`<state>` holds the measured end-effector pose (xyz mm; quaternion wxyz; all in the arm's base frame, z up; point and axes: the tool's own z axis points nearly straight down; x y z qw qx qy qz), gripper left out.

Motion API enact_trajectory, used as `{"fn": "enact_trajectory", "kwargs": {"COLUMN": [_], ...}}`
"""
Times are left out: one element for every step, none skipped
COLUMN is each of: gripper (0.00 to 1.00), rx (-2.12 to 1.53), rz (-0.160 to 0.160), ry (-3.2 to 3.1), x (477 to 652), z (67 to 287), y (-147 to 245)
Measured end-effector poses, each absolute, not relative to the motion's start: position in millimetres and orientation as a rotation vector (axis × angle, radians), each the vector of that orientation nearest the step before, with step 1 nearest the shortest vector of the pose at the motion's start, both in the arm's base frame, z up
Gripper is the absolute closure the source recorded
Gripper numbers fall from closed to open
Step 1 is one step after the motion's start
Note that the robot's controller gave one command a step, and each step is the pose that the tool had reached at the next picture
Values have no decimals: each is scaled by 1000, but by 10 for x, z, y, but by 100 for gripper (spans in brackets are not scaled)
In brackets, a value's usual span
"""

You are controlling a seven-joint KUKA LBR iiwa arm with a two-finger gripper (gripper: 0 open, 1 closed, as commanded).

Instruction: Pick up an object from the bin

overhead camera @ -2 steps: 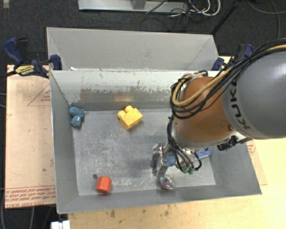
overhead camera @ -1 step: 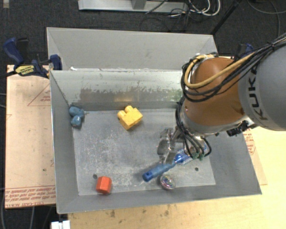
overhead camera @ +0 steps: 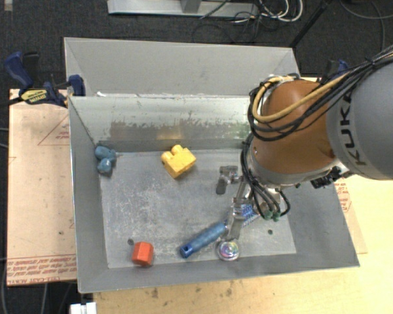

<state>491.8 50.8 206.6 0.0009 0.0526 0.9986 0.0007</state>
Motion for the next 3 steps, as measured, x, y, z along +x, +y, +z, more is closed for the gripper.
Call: {"fn": "enact_trajectory", "kwargs": {"gripper": [0, 100, 100], "rx": [-174, -170, -104], "rz": [1, 2, 3], "ry": [3143, 3138, 3129], "x": [5022, 5035, 5273], "z": [824, 856, 2161], "y": [541, 541, 518]}}
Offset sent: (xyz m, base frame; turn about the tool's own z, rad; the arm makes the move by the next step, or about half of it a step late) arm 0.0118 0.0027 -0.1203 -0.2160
